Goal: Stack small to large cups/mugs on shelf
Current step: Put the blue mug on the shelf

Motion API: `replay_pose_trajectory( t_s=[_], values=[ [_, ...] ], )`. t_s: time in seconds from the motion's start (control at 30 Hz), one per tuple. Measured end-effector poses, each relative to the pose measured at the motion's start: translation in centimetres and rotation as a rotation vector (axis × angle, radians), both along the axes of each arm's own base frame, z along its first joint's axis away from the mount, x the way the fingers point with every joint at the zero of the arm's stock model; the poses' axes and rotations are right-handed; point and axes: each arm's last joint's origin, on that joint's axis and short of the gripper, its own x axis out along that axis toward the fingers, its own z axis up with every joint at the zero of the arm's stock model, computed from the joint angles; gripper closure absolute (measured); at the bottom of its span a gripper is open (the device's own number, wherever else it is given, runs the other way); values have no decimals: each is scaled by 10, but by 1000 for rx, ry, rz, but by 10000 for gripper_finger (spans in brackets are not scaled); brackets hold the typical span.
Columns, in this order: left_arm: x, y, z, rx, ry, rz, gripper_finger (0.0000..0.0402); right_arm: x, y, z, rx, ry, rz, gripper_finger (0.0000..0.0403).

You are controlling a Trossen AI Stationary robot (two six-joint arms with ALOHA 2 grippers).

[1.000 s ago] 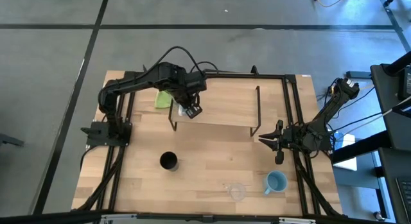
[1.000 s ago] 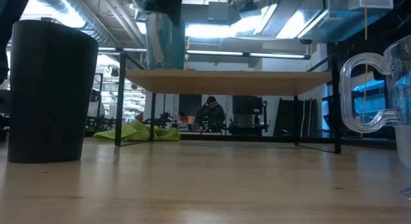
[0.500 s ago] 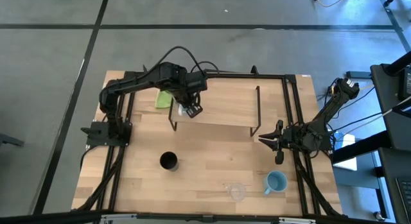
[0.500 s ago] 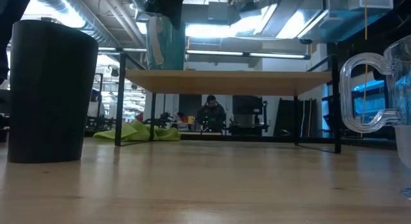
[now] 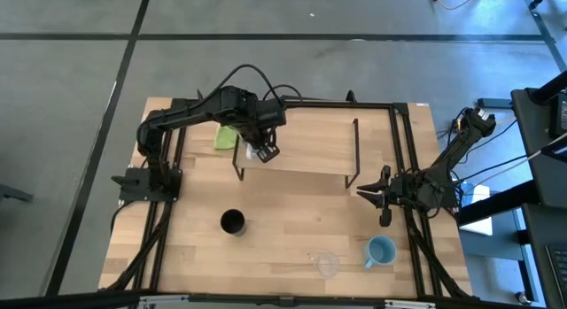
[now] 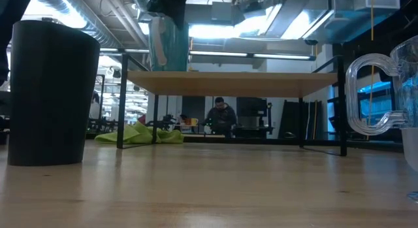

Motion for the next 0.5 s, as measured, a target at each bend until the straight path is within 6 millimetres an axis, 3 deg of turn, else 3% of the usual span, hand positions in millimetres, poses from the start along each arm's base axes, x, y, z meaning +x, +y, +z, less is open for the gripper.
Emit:
replay_pose_trajectory(
  t_s=[0.5],
  values=[
    [11,1,-11,-9,22,-1,375,0,0,0,1,0,0,331]
  ],
)
